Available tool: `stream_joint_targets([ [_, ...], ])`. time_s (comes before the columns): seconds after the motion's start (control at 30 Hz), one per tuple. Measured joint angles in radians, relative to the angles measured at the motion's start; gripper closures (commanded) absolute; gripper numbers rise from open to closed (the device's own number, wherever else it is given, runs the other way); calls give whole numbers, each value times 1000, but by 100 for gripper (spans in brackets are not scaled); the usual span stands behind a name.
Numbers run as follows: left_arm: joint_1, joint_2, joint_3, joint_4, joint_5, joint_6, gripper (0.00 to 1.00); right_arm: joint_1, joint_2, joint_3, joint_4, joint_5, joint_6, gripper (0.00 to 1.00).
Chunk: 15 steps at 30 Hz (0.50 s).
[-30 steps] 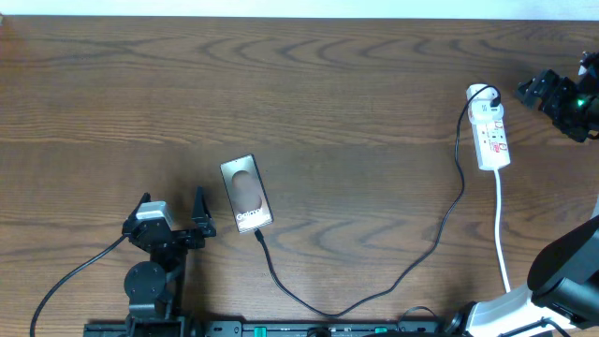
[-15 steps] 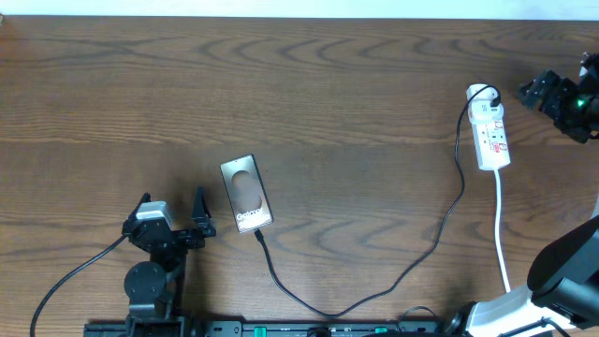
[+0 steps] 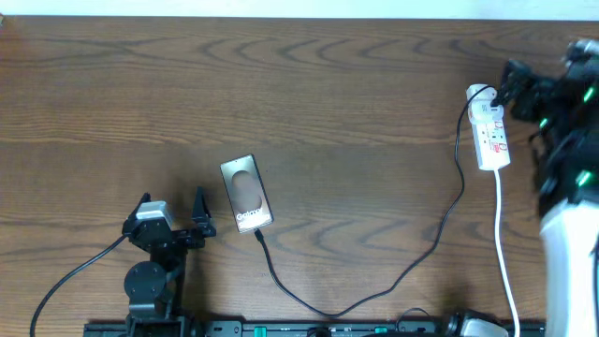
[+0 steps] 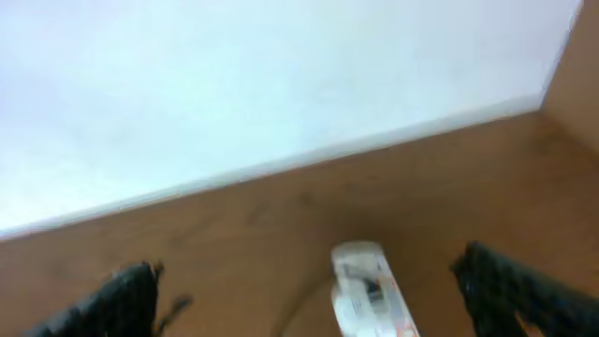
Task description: Plug charger to phone and switch on socket
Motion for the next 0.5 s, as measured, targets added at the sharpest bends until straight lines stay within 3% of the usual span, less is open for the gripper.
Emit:
stream_joint_targets([
  [0.27, 0, 0, 0, 0, 1, 0, 2, 120, -396, -547, 327, 35, -106, 1],
  [0.5, 0, 0, 0, -1, 1, 0, 2, 130, -772, -925, 377, 46, -132, 1],
])
